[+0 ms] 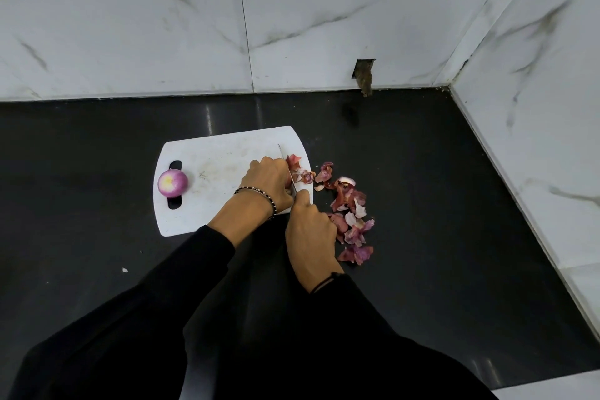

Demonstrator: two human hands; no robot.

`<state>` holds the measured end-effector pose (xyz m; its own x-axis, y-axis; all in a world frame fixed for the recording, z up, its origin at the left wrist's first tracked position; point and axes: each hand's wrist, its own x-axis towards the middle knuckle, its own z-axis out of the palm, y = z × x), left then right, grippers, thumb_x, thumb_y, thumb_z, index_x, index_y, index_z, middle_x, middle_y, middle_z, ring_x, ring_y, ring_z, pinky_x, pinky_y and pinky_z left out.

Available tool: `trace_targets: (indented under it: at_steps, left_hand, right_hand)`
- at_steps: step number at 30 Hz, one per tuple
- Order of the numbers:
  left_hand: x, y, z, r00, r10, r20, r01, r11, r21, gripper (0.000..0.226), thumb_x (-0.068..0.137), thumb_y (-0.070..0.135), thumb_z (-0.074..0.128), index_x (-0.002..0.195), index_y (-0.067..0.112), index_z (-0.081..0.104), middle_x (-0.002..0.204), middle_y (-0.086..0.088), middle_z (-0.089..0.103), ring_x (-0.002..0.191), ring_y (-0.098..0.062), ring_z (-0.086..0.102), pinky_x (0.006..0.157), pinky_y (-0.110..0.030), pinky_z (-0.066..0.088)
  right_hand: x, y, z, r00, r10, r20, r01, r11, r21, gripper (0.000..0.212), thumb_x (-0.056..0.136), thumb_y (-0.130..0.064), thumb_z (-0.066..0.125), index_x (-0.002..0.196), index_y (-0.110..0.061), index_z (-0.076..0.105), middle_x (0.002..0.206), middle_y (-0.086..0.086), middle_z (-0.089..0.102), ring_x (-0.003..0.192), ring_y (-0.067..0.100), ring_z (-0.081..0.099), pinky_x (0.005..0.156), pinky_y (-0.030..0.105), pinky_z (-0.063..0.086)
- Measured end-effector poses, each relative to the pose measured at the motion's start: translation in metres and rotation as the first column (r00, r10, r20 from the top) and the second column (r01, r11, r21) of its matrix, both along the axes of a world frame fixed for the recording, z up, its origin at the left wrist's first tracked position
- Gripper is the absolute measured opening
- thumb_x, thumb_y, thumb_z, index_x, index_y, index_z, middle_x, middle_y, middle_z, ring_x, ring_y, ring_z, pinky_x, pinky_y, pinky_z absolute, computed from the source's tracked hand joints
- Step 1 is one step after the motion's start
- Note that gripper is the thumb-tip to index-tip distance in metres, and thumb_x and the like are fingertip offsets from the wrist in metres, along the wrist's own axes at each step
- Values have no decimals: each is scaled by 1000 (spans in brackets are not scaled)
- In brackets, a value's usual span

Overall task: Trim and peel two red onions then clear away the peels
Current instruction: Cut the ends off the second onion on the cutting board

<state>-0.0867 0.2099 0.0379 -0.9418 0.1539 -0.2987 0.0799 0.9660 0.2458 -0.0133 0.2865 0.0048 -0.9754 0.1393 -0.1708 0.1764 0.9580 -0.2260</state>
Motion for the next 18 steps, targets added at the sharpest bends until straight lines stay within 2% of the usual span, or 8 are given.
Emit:
trace_targets:
  at_steps: [4,6,8,9,11,13,16,18]
  left_hand:
    - [-2,2,3,1000,6,22,-5,998,-64,41,90,30,69,121,5,60,118,-15,63,112,-32,59,95,-37,50]
    - [-3,-1,5,999,15,32,-13,998,-68,38,90,29,68,120,6,62,117,-15,63,109,-31,60,91,-36,51]
    - [-6,-3,10,999,9,41,-7,998,-63,37,92,26,66,121,4,61,117,-16,63,106,-30,61,88,-33,50]
    - [-7,-4,13,999,4,43,-1,997,-72,39,93,26,65,123,2,59,118,-16,62,107,-30,61,88,-33,50]
    - [-7,-3,15,999,-3,40,7,995,-98,43,93,26,64,127,2,55,120,-17,60,108,-30,62,88,-33,50]
    - [-5,-1,15,999,-20,25,23,989,-145,50,92,28,66,133,3,52,121,-17,60,107,-32,62,87,-34,52]
    - [-2,3,9,999,-33,13,35,976,-213,63,89,34,68,140,4,46,120,-16,61,107,-33,63,88,-37,54]
    - [1,7,6,999,-32,-1,31,970,-241,65,89,38,67,141,5,46,116,-14,62,105,-31,64,87,-37,55]
  right_hand:
    - [-1,-4,-5,1000,2,-21,-1,1000,30,23,106,-10,36,128,-10,41,109,9,70,97,26,71,63,32,39]
    - [1,-7,-6,997,-33,-63,38,995,92,17,95,-16,62,111,-12,55,84,5,73,72,20,73,50,28,34]
    - [0,-9,-8,995,-26,-99,40,990,136,29,69,-18,87,87,-16,63,55,-1,64,43,13,64,41,21,22]
    - [1,-9,-8,997,-7,-81,19,988,153,28,72,-17,85,89,-17,63,57,-2,65,45,12,65,41,21,24]
    - [2,-7,-11,999,11,-47,-2,985,171,19,96,-13,59,114,-14,53,87,1,73,76,15,74,50,26,39]
    - [-1,-5,-15,993,99,-62,-86,979,187,23,104,-7,41,127,-10,41,107,5,70,94,19,72,61,28,47]
    - [0,-3,-13,992,98,-77,-80,975,208,24,105,-5,37,129,-8,38,112,8,69,99,21,71,65,29,50]
    - [-1,-2,-13,995,86,-49,-77,984,163,25,105,-5,34,130,-8,38,114,9,68,100,23,70,63,30,45]
